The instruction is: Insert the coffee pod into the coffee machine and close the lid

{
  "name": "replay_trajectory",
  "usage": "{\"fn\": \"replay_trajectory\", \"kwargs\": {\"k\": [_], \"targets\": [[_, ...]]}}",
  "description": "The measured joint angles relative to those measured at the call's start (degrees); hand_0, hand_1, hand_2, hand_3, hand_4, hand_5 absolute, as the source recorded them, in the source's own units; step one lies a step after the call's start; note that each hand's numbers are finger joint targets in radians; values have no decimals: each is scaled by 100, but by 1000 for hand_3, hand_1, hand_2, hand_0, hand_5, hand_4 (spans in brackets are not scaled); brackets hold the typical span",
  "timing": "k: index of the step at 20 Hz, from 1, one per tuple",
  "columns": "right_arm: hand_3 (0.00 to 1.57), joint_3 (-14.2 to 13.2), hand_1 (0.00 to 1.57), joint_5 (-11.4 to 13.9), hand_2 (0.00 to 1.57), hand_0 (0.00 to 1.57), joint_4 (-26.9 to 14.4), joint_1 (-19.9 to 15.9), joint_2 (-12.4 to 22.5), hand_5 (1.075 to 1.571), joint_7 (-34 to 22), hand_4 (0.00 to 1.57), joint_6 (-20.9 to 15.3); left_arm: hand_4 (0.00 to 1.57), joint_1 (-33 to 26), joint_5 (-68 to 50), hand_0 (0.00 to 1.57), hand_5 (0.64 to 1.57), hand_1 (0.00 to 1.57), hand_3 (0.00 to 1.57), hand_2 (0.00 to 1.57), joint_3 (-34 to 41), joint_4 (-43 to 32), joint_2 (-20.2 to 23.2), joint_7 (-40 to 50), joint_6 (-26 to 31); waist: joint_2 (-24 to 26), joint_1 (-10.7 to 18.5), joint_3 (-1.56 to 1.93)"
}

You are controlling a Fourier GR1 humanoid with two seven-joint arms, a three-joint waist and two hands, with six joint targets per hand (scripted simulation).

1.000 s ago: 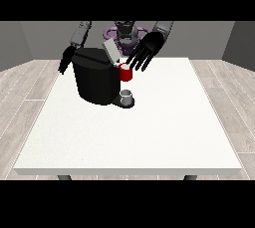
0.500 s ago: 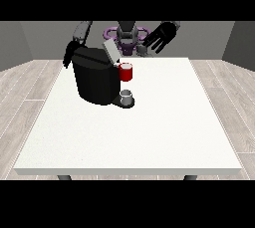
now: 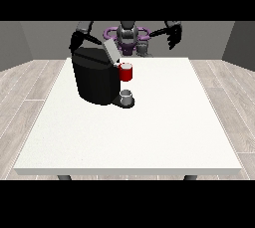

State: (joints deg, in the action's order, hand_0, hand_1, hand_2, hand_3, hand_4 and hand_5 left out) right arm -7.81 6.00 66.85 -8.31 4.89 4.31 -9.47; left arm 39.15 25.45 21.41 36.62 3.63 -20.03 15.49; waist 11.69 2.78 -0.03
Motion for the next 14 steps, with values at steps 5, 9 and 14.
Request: {"fn": "replay_trajectory", "kwargs": {"k": [5,9,14], "targets": [[0,241,0,-132,0,0,385,-153,-4,1571,-219,62,419,414,-609,-155,0,1571,0,0,0,-4,41,-170,57,100,465,202,1],[0,396,0,-103,0,0,663,-409,141,1571,-428,251,659,368,-837,-360,0,1571,0,0,0,21,220,-233,224,186,597,321,1],[0,357,0,-80,0,0,782,-677,339,1571,-626,0,771,360,-1209,-607,0,1571,0,0,0,-193,814,-316,450,293,495,519,3]]}}
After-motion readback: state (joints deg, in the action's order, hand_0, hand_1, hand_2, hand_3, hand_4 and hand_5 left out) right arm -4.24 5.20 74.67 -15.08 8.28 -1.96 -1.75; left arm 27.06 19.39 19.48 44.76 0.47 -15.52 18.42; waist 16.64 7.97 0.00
